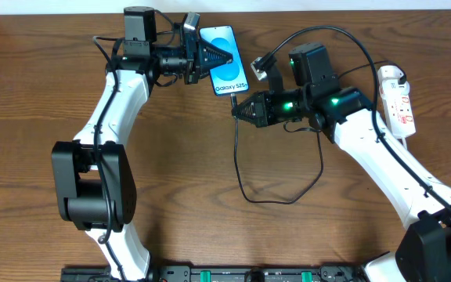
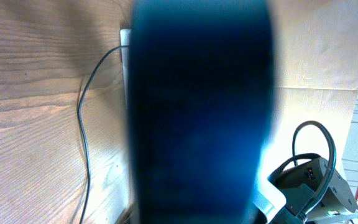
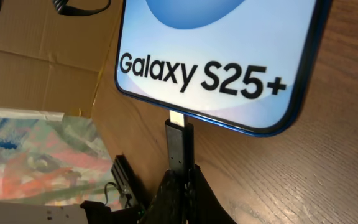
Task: Plug charger to phone and switch on socket
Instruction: 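Push the USB-C plug up into the phone's port with the right gripper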
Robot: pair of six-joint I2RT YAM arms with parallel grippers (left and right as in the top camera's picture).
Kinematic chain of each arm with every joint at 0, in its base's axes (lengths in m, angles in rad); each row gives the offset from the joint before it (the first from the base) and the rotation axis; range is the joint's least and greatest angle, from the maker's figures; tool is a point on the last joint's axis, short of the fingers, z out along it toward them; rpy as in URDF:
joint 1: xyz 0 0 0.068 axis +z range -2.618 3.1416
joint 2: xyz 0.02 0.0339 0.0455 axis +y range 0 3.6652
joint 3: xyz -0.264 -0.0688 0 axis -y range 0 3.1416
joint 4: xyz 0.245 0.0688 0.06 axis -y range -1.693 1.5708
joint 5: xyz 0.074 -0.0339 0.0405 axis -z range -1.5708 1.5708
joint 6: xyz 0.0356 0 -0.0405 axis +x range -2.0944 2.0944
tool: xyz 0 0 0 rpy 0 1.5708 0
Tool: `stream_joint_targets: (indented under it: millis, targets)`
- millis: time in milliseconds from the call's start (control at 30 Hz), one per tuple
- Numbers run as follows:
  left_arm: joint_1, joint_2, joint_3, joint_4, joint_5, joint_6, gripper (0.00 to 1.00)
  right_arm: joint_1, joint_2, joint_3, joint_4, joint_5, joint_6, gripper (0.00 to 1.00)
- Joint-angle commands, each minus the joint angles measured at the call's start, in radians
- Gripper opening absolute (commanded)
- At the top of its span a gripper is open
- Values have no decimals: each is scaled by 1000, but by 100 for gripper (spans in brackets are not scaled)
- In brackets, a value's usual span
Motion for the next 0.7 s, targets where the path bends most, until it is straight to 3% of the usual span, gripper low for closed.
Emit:
stream_joint_targets:
  millis: [0, 667]
  targets:
    - [-5, -7, 1, 6, 33, 8, 7, 4, -14, -3, 11, 16, 20, 1]
    - [-5, -7, 1, 6, 33, 100, 7, -19, -14, -3, 58, 19, 91, 1]
